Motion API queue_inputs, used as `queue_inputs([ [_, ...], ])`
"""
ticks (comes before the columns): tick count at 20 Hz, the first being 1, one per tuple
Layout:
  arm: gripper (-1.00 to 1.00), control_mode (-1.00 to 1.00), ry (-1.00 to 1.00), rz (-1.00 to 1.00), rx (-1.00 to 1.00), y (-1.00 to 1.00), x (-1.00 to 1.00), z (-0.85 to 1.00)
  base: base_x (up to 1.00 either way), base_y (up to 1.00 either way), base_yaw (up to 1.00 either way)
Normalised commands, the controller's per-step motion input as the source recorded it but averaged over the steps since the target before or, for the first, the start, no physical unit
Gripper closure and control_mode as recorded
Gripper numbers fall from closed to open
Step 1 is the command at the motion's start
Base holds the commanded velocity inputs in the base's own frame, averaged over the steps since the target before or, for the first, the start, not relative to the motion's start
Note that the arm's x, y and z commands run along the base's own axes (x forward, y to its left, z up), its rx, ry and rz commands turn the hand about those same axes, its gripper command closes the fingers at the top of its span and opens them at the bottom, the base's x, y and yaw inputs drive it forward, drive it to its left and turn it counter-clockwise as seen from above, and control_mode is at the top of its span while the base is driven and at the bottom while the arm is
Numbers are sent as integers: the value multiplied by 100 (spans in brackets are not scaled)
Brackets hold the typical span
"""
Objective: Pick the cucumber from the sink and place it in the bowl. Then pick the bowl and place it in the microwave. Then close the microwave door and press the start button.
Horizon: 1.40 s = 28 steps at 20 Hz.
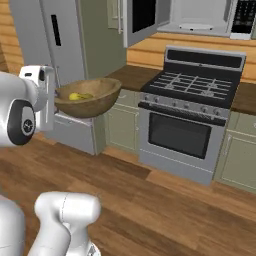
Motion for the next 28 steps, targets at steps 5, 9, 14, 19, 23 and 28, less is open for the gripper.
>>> queue_inputs([
  [5,100,100,0,0,0,0,0,0,65,-67,-12],
  [9,100,100,0,0,0,0,0,0,52,-76,-20],
  [14,100,100,0,0,0,0,0,0,41,-38,-41],
  [19,100,100,0,0,0,0,0,0,80,2,-50],
  [23,100,100,0,0,0,0,0,0,100,47,-32],
  [28,100,100,0,0,0,0,0,0,99,80,-11],
])
